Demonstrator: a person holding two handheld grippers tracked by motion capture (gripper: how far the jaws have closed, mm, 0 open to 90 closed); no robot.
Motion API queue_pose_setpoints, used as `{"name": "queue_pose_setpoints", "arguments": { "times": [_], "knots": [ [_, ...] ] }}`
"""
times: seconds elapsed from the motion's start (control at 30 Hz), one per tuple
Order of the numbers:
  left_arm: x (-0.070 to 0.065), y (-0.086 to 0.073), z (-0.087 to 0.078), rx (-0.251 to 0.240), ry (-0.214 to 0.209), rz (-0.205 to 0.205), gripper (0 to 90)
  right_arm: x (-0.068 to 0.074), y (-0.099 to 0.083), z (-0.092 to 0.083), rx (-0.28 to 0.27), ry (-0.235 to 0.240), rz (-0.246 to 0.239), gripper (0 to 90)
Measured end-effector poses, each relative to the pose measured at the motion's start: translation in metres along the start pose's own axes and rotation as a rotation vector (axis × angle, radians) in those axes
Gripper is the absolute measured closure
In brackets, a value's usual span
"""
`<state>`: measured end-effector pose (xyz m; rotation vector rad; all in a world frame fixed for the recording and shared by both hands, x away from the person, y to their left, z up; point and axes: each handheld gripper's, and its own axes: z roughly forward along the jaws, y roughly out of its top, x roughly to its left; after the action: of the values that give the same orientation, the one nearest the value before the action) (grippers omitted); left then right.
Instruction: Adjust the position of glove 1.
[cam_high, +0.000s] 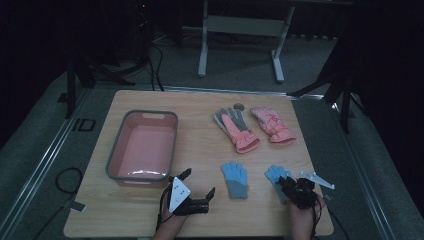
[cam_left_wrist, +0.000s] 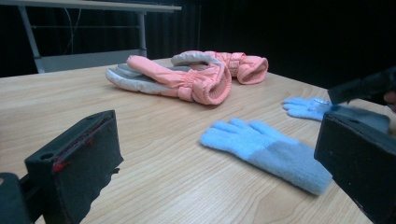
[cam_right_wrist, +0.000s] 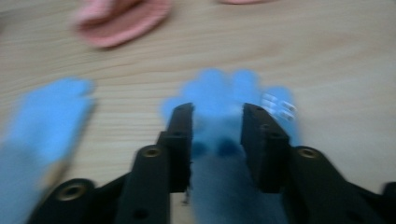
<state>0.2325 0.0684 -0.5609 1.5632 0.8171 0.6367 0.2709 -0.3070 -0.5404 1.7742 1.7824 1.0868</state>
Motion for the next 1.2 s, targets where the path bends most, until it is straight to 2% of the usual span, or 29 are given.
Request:
{"name": "queue_pose_setpoints", "arguments": {
  "times": [0.03, 0.07, 0.1, 0.13, 0.17, 0.2, 0.27, 0.33, 0.4, 0.43, 0.47, 0.57, 0.63, 0.77, 0.87, 0.9, 0.93, 1.07, 1.1, 1.2],
  "knots": [
    [0.000, 0.000, 0.000, 0.000, -0.001, 0.000, 0.5, -0.005, 0.011, -0.004, 0.002, 0.047, -0.068, 61.6],
    [0.000, 0.000, 0.000, 0.002, -0.001, 0.002, 0.5, -0.008, 0.016, -0.007, -0.005, 0.058, -0.125, 60.9],
    [0.000, 0.000, 0.000, 0.002, -0.001, 0.002, 0.5, -0.011, 0.020, -0.010, -0.010, 0.045, -0.187, 62.9],
    [0.000, 0.000, 0.000, 0.002, -0.003, 0.002, 0.5, -0.016, 0.024, -0.012, -0.019, 0.076, -0.247, 62.7],
    [0.000, 0.000, 0.000, 0.002, -0.003, 0.002, 0.5, -0.016, 0.024, -0.012, -0.019, 0.076, -0.247, 62.7],
    [0.000, 0.000, 0.000, 0.001, -0.003, 0.004, 0.5, -0.027, 0.026, -0.014, -0.019, 0.141, -0.309, 65.6],
    [0.000, 0.000, 0.000, 0.001, -0.003, 0.003, 0.5, -0.036, 0.026, -0.012, 0.000, 0.233, -0.387, 65.5],
    [0.000, 0.000, 0.000, 0.002, -0.002, 0.000, 0.5, -0.044, 0.025, -0.009, 0.021, 0.280, -0.437, 65.6],
    [0.000, 0.000, 0.000, 0.002, -0.002, 0.000, 0.5, -0.046, 0.024, -0.008, 0.026, 0.286, -0.447, 65.6],
    [0.000, 0.000, 0.000, 0.001, -0.002, -0.002, 0.5, -0.052, 0.023, -0.004, 0.049, 0.316, -0.475, 66.5],
    [0.000, 0.000, 0.000, 0.000, -0.001, -0.002, 0.5, -0.053, 0.022, -0.002, 0.056, 0.316, -0.491, 66.5],
    [0.001, 0.000, 0.000, -0.002, -0.001, -0.006, 0.5, -0.055, 0.020, 0.001, 0.062, 0.329, -0.515, 66.5],
    [0.001, 0.000, 0.000, -0.001, 0.000, -0.008, 0.5, -0.058, 0.019, 0.006, 0.068, 0.354, -0.507, 66.4],
    [0.001, 0.000, 0.000, -0.003, 0.005, -0.010, 0.5, -0.059, 0.015, 0.013, 0.077, 0.356, -0.500, 66.1],
    [0.001, 0.000, -0.001, -0.006, 0.007, -0.009, 0.5, -0.057, 0.010, 0.016, 0.090, 0.332, -0.512, 69.0],
    [0.001, 0.000, -0.001, -0.006, 0.008, -0.009, 0.5, -0.054, 0.008, 0.015, 0.085, 0.307, -0.520, 76.7],
    [0.001, 0.000, 0.000, -0.007, 0.009, -0.010, 0.5, -0.052, 0.007, 0.015, 0.079, 0.286, -0.532, 79.4],
    [0.001, 0.000, 0.000, -0.007, 0.010, -0.012, 0.5, -0.047, 0.007, 0.015, 0.084, 0.264, -0.546, 83.1],
    [0.001, 0.000, 0.000, -0.007, 0.011, -0.014, 0.5, -0.041, 0.005, 0.014, 0.073, 0.220, -0.519, 85.9],
    [0.001, 0.000, 0.000, -0.007, 0.012, -0.013, 0.5, -0.035, 0.007, 0.011, 0.068, 0.164, -0.475, 87.3]
  ]
}}
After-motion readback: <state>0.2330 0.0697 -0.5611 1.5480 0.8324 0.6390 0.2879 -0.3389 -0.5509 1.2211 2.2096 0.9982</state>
